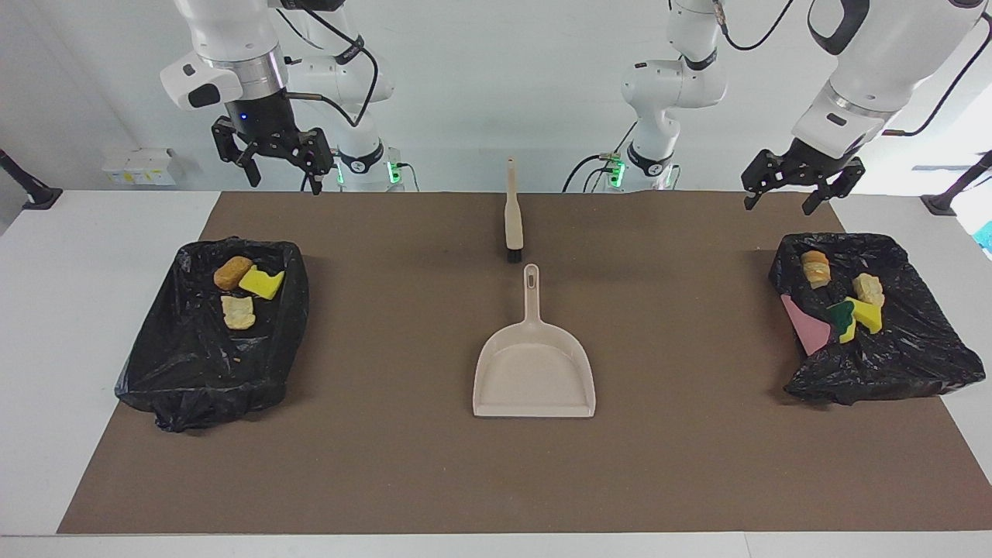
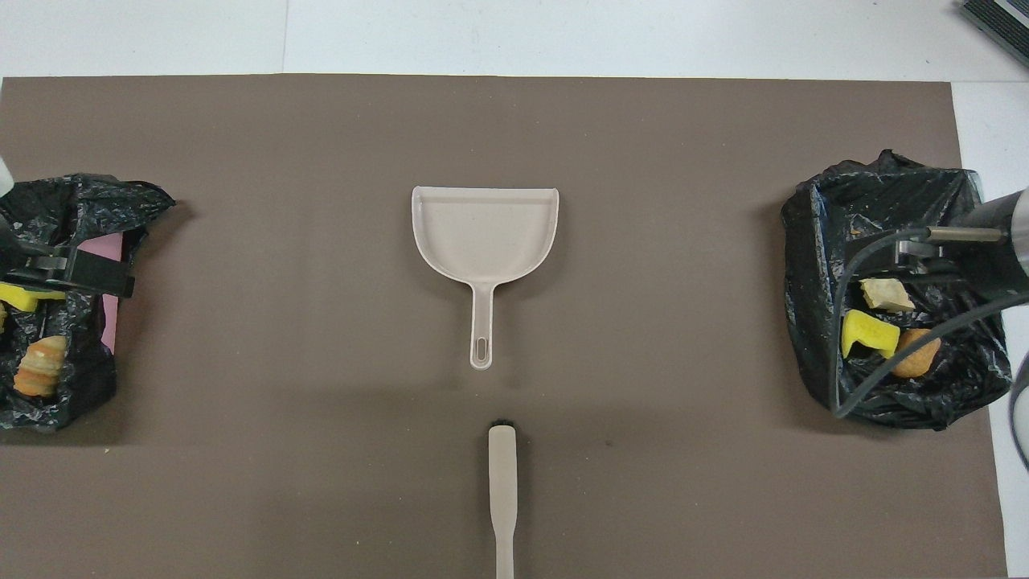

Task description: Sweep and dump trash in bin

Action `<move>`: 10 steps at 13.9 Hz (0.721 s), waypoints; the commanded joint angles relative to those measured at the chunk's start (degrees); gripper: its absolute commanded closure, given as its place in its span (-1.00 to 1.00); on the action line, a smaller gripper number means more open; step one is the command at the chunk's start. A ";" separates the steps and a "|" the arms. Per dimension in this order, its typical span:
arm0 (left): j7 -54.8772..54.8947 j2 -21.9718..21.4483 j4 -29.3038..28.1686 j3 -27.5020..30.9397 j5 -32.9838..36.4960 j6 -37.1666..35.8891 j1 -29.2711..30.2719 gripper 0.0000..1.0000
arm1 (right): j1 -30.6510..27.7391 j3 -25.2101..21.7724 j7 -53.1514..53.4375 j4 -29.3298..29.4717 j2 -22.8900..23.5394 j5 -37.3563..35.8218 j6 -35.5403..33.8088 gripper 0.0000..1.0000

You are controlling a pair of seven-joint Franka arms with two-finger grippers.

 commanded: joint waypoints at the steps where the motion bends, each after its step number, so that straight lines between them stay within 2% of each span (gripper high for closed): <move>1: 0.42 -0.62 0.06 0.53 0.81 -1.07 -0.72 -1.00 | 1.57 -2.32 -2.94 0.97 0.09 2.09 -1.43 -1.00; 10: 0.42 -0.70 -0.02 0.62 0.81 -0.89 -0.19 -1.00 | 1.93 -2.94 -5.76 0.35 -0.61 2.18 -3.54 -1.00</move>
